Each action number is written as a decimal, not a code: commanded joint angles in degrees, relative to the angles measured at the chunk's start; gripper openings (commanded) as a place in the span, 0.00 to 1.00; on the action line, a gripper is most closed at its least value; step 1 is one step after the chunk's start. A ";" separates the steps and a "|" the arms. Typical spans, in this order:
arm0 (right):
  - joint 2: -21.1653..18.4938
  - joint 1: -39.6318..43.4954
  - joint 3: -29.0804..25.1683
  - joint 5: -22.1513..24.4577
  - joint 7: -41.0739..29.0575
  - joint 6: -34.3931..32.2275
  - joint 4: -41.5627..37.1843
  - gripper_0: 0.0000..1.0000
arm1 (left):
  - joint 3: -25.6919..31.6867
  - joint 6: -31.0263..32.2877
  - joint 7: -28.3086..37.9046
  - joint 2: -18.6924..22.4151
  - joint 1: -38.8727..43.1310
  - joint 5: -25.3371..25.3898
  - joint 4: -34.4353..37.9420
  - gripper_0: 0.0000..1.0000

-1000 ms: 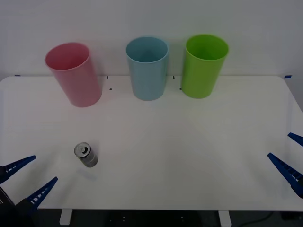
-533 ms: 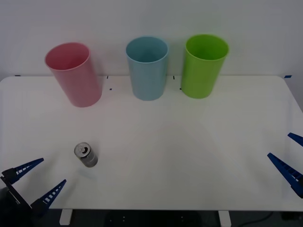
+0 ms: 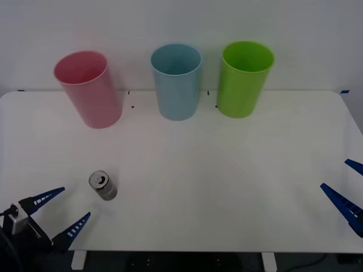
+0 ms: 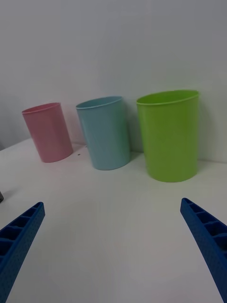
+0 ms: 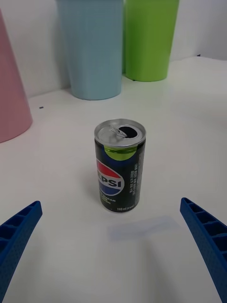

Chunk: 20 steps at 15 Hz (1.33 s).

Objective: Grasp the object on the table and drop it into the matching bin: aluminum can to the light blue bin, PET bottle to the pink bin.

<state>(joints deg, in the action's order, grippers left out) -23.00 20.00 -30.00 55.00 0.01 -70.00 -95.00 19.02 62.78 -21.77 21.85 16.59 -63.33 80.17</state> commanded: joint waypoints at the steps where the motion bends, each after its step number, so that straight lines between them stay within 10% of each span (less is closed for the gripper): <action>1: 0.00 0.00 0.00 0.00 -0.01 0.00 0.00 1.00 | -0.04 -1.08 0.24 -1.64 -1.04 -1.89 0.07 1.00; 20: 0.00 0.00 0.00 0.00 -0.01 0.00 0.00 1.00 | -6.19 -7.85 -2.13 -5.77 -11.41 -1.45 -10.21 1.00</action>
<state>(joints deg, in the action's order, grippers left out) -23.00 20.00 -30.00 55.00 -0.01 -70.00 -95.00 13.05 55.33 -23.90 16.28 5.33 -64.78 69.90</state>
